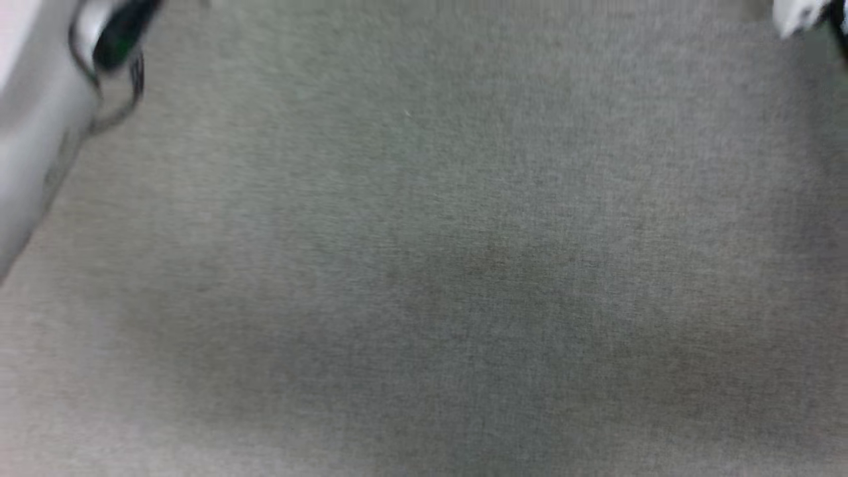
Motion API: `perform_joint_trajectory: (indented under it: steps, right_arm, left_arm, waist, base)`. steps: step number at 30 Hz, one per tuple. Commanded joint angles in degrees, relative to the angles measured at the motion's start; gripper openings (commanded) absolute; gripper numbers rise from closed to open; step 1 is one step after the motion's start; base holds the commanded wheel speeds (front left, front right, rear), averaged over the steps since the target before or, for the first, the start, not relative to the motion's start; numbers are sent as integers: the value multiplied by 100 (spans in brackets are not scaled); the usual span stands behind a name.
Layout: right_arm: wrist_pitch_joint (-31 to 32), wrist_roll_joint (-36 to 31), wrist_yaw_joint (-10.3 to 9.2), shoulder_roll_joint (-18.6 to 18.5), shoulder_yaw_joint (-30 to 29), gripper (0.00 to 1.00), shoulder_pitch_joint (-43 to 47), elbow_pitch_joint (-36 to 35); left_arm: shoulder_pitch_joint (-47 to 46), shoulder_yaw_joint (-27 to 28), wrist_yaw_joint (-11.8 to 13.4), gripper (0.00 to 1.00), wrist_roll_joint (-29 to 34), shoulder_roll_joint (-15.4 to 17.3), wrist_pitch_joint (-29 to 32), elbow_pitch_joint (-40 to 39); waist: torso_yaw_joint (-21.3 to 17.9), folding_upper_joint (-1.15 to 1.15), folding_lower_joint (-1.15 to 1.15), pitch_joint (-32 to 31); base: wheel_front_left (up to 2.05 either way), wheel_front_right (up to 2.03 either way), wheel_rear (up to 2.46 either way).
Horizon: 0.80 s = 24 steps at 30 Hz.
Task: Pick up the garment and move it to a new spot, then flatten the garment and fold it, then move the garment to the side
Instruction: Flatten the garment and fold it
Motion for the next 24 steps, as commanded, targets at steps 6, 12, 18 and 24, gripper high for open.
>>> perform_joint_trajectory:
  steps: [6, 12, 18, 24]
  right_arm:
    - [998, 1954, -7, -490, 831, 0, 1316, -638]
    - [1796, 3136, -7, -1271, 1305, 0, 2566, -1754]
    - [2382, 4147, -7, -2231, 1536, 0, 4076, -3036]
    - [2900, 4737, -7, -2868, 1667, 0, 5385, -3934]
  left_arm:
    - [1139, -789, -5, 0, -1087, 748, 860, -694]
    - [2093, -1076, -4, 0, -1549, 1125, 1021, -1241]
    - [3375, -1406, 490, 0, -1918, 1681, 1133, -2218]
    - [4603, -1627, 1212, 0, -2232, 2226, 968, -3251]
  waist:
    - [271, 0, 0, -1409]
    - [232, 0, 0, -1924]
    - [156, 0, 0, -2418]
    - [57, 0, 0, -2740]
  base:
    - [0, 0, 0]
    - [0, 0, 0]
    - [0, 0, 0]
    - [0, 0, 0]
